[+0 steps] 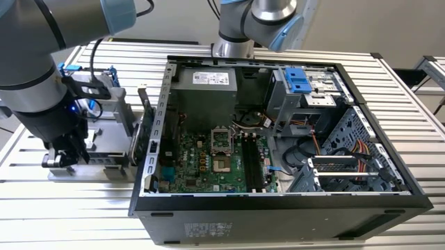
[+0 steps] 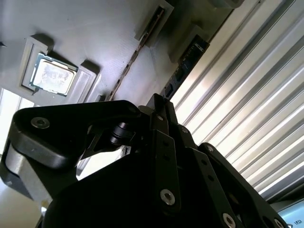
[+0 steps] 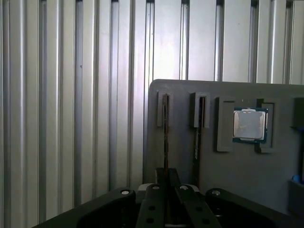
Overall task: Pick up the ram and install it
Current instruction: 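Pick up the ram and move it above insertion slot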
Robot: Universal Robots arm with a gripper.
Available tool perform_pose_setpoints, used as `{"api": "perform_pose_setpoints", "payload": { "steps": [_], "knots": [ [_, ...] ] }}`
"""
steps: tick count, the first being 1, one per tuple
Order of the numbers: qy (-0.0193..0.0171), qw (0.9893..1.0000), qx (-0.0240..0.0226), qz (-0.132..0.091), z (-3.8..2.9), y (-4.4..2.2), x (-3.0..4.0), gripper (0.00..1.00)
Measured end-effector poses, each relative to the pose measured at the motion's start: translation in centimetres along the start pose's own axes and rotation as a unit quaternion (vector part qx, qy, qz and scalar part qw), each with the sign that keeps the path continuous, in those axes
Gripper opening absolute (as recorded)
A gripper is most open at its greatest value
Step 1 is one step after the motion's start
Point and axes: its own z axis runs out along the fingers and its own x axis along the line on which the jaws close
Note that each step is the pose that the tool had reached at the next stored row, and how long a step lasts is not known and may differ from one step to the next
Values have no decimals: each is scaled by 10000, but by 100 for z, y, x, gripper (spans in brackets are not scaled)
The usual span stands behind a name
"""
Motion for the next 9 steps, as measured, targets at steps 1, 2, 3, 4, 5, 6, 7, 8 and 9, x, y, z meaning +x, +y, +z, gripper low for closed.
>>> {"api": "perform_pose_setpoints", "payload": {
  "steps": [1, 2, 3, 4, 5, 6, 7, 8, 9],
  "knots": [
    [-1, 10000, 1, 0, -2, 0, 0, 0],
    [0, 10000, 0, 0, -6, 0, 0, 0],
    [0, 10000, -1, 0, -13, 1, 0, 0],
    [-1, 10000, 0, 0, -21, 1, 0, 0],
    [-3, 10000, 0, 0, -28, 1, -1, 0],
    [-4, 10000, 0, 0, -37, 1, -1, 0],
    [-5, 10000, 0, 0, -45, 2, -1, 0],
    [-7, 10000, 0, 0, -53, 2, -1, 0],
    [-8, 10000, 0, 0, -60, 2, -1, 0]
  ]
}}
